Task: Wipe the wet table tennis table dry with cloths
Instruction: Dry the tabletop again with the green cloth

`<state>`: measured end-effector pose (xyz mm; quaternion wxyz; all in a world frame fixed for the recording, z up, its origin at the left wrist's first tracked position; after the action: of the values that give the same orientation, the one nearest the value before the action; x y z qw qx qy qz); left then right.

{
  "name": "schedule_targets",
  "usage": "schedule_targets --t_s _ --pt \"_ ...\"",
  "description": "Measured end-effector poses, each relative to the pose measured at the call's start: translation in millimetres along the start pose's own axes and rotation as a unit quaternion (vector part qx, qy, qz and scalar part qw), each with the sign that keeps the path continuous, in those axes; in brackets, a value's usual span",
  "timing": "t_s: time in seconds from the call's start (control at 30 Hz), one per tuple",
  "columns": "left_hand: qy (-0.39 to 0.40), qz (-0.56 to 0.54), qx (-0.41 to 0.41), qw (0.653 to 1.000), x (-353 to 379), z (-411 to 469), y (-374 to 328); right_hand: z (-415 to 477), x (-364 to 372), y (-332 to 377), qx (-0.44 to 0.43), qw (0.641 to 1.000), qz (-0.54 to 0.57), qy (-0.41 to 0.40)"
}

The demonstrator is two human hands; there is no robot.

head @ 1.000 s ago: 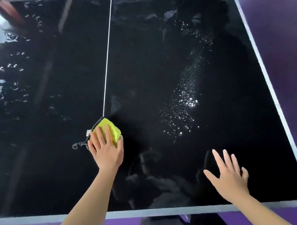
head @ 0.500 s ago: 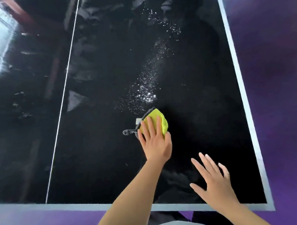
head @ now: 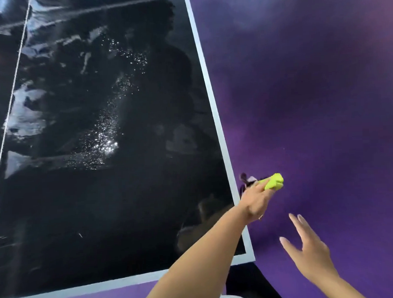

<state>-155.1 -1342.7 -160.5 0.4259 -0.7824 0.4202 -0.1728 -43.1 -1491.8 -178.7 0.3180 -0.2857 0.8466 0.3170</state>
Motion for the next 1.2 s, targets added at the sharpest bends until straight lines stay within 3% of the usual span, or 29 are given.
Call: schedule_targets --t_s 0.07,0.2,0.33,0.43,0.53,0.7,0.8,1.03,1.2 --pt "-0.003 -0.215 -0.052 0.975 2.1 -19.5 -6.6 -4.7 -13.9 -7.8 0.036 0.991 0.124 -0.018" --pt "-0.014 -0.389 -0.078 0.918 -7.2 -57.5 -4.2 -16.9 -48.9 8.6 0.055 0.952 0.293 -0.070" --pt "0.012 -0.462 -0.049 0.886 -24.3 -97.9 -9.1 -36.4 -80.4 57.6 0.015 0.921 0.380 -0.088" --pt "0.043 -0.471 -0.024 0.881 -37.6 -115.5 -8.1 -45.2 -72.0 112.1 -0.031 0.903 0.427 0.015" --pt "0.064 -0.490 0.009 0.869 -48.7 -126.1 -15.2 -43.2 -48.4 161.7 -0.067 0.894 0.415 0.155" --pt "0.034 -0.489 0.015 0.872 -75.0 -124.9 -16.0 -14.4 -43.3 198.0 -0.075 0.884 0.407 0.217" --pt "-0.005 -0.504 0.000 0.864 -93.4 -113.4 -11.9 9.8 -37.2 212.4 -0.060 0.845 0.448 0.287" --pt "-0.177 -0.575 -0.038 0.798 -128.9 -57.3 -13.2 113.3 -65.0 245.0 -0.067 0.821 0.388 0.413" --pt "-0.313 -0.568 -0.051 0.759 -166.2 -40.5 -55.3 170.9 -111.7 306.3 -0.146 0.788 0.247 0.545"
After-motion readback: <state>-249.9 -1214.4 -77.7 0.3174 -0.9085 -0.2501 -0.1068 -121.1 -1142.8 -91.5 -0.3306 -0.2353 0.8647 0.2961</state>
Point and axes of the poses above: each hand's wrist, its own z-axis towards the middle knuckle, its own x-axis out of the palm, y = z × x, the point moved 9 cm from there along z, towards the middle knuckle, and after that the axes turned 2 degrees about y, right-handed, at the moved point
